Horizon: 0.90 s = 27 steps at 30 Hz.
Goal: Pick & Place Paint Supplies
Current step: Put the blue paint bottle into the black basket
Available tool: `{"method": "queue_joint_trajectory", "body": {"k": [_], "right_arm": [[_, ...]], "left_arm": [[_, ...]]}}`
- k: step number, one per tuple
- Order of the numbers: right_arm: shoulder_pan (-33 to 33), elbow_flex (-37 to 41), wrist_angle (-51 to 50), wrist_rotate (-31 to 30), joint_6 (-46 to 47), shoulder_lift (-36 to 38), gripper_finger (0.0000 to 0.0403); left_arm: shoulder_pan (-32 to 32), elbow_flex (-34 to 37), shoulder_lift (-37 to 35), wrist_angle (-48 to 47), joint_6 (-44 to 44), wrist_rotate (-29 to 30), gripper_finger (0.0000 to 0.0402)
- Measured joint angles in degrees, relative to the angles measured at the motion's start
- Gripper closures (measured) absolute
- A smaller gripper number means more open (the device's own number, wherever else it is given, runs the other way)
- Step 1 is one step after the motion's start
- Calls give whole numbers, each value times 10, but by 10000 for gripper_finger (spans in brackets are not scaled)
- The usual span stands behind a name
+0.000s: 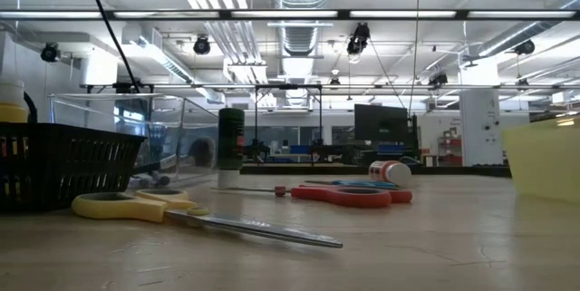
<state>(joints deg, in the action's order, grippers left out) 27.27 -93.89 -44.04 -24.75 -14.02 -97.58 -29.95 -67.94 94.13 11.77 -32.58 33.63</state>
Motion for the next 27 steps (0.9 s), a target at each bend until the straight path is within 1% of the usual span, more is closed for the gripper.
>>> {"method": "queue_joint_trajectory", "body": {"k": [4,6,8,12,15,17,19,22,24,27], "right_arm": [[0,0,0,6,10,0,253],[0,0,2,6,18,0,239],[-1,0,9,5,27,0,213],[-1,-1,12,3,33,0,148],[0,-1,2,3,45,0,104],[2,-1,-17,3,64,4,82],[5,-1,-36,4,89,12,67],[12,-1,-60,4,135,22,58],[22,-1,-74,3,162,27,57],[41,-1,-76,-2,191,32,56]], "left_arm": [[0,0,-1,-3,3,0,280],[0,0,-2,-3,3,-1,280],[0,0,-2,-4,2,1,280],[1,1,-2,-22,9,7,280],[0,1,-4,-42,14,40,280],[1,1,-11,-61,24,51,280],[1,1,-21,-85,43,57,280],[0,1,-43,-138,90,78,280],[0,1,-60,-195,144,103,280],[1,2,-91,-299,256,125,280]]}}
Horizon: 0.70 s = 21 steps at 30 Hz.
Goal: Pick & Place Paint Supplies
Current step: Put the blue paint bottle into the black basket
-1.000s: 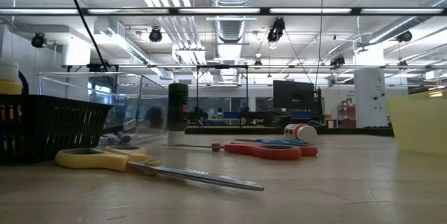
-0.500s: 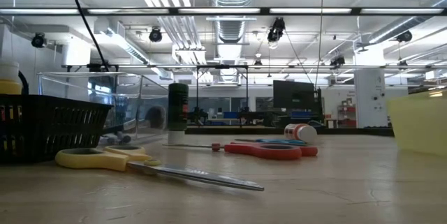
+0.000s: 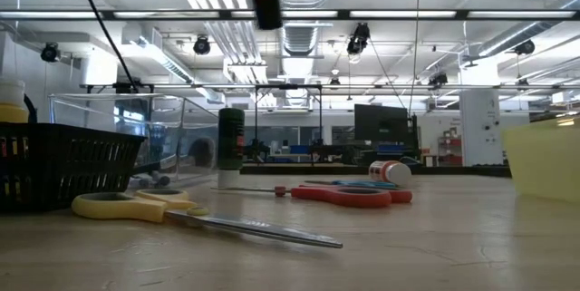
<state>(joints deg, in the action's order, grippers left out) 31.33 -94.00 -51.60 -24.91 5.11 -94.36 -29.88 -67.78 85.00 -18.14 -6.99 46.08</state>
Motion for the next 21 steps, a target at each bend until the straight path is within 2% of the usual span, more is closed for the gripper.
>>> {"method": "queue_joint_trajectory", "body": {"k": [3,10,15,21], "right_arm": [[18,5,0,-13,18,2,56],[45,15,-5,-23,58,2,56],[54,19,-5,-37,72,2,56],[58,20,-5,-38,85,2,56]], "left_arm": [[-1,21,-37,-63,95,2,280],[-17,145,-128,-68,236,-33,280],[-33,215,-181,-41,296,-62,280],[-79,239,-216,-46,341,-129,280]]}}
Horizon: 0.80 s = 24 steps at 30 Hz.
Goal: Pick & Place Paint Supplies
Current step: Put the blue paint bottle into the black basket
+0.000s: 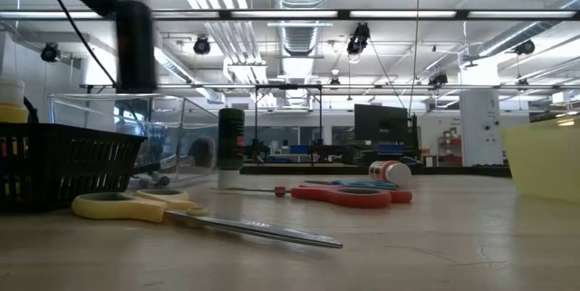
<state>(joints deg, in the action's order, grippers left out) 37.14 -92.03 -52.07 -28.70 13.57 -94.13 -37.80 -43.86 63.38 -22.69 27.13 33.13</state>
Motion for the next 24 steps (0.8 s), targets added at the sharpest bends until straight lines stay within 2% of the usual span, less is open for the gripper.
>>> {"method": "queue_joint_trajectory", "body": {"k": [3,7,16,20,24], "right_arm": [[0,0,0,0,5,0,56],[1,0,0,0,14,0,56],[4,1,0,0,26,0,56],[4,1,0,0,26,0,56],[4,1,0,-3,27,0,56]], "left_arm": [[-34,-1,-2,-20,26,-25,280],[-88,0,-3,-42,82,-21,280],[-211,0,-2,-74,195,75,280],[-242,1,-2,-119,265,102,280],[-253,1,-1,-128,287,108,280]]}}
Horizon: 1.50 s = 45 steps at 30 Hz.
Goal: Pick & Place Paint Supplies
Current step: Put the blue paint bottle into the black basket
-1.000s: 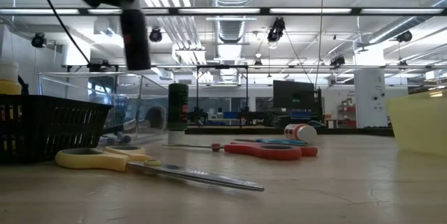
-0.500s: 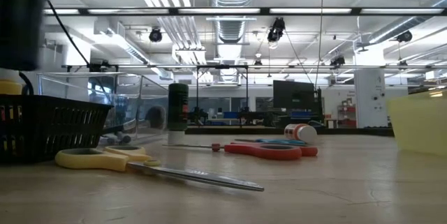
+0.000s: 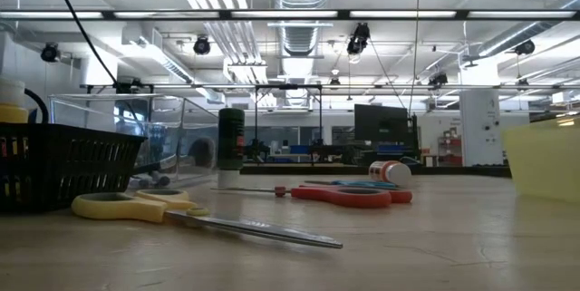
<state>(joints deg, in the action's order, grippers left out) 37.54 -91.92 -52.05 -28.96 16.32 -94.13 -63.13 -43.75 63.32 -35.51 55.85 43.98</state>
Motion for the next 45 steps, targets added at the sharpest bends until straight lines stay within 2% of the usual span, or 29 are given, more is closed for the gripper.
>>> {"method": "queue_joint_trajectory", "body": {"k": [18,28,45], "right_arm": [[3,0,0,-10,0,0,56],[3,0,0,-10,0,0,56],[3,0,0,-10,-1,0,56]], "left_arm": [[0,1,49,-69,106,-13,280],[0,2,51,-71,113,0,280],[0,61,51,-59,182,-22,280]]}}
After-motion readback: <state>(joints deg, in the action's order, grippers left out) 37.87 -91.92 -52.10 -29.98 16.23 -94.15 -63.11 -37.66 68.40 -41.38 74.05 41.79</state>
